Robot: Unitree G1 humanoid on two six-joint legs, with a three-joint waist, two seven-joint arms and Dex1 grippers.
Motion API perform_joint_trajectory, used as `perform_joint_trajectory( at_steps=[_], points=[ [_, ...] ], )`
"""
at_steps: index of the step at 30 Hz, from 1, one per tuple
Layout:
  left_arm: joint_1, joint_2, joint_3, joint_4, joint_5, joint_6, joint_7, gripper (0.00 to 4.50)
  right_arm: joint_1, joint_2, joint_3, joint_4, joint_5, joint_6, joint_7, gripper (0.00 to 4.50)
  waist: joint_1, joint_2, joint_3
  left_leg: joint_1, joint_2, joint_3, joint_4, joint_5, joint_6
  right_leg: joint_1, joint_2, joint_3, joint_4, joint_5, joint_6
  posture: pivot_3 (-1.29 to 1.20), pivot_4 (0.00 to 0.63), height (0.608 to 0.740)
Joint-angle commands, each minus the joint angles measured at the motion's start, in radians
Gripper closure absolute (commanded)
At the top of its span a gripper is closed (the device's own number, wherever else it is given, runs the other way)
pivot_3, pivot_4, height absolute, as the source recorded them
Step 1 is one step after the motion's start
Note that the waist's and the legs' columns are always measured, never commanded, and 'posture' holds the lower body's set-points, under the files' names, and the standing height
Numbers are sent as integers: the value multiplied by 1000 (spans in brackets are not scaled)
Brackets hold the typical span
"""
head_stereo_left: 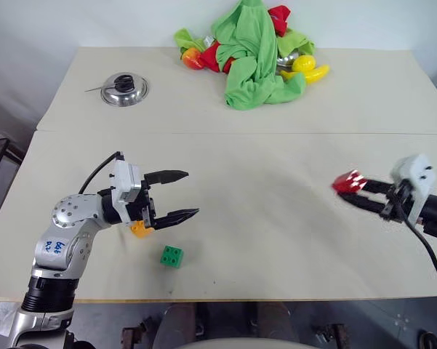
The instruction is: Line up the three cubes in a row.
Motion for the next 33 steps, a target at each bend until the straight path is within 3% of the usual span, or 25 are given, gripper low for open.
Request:
perform_joint_trajectory(
  at_steps=[1, 6, 13, 22, 28, 33],
  points=[
    [-17, 5, 19, 7, -1, -12, -11, 0, -104, -9, 140, 106, -98, -152, 192, 3019, -1, 0, 0, 0, 0, 0, 1, 0, 0, 0, 0, 0, 0, 0, 0, 0, 150, 740],
    [-11, 13, 28, -1, -8, 1, -15, 0, -287, 65, 290, 292, -214, -299, 297, 3019, -1, -1, 0, 0, 1, 0, 2, 0, 0, 0, 0, 0, 1, 0, 0, 0, 150, 740],
    [3, 21, 42, -11, -9, 6, -8, 0, -429, 134, 363, 496, -303, -447, 353, 3019, 1, -1, 0, -1, 0, -1, 2, 0, 0, 0, -1, -1, 1, 0, 0, 0, 150, 740],
    [66, 45, 143, 37, -4, -43, -8, 0, -409, 110, 292, 465, -240, -481, 369, 28, -2, -1, 0, -1, 1, -1, 2, 0, 0, 0, -1, -1, 2, 0, 0, 0, 150, 740],
    [169, 113, 333, 187, -22, -112, -67, 0, -241, 85, 124, 283, 34, -468, 390, 28, -2, -1, 1, -1, 1, -2, 2, 0, -1, 0, -1, -2, 2, 0, 0, 0, 150, 740],
    [257, 171, 438, 328, -12, -150, -127, 0, -55, 152, 20, 78, 186, -417, 330, 28, 0, -2, 1, 0, 1, -2, 2, -1, -1, 0, -2, -2, 2, 0, 0, 0, 150, 740]
  ],
)
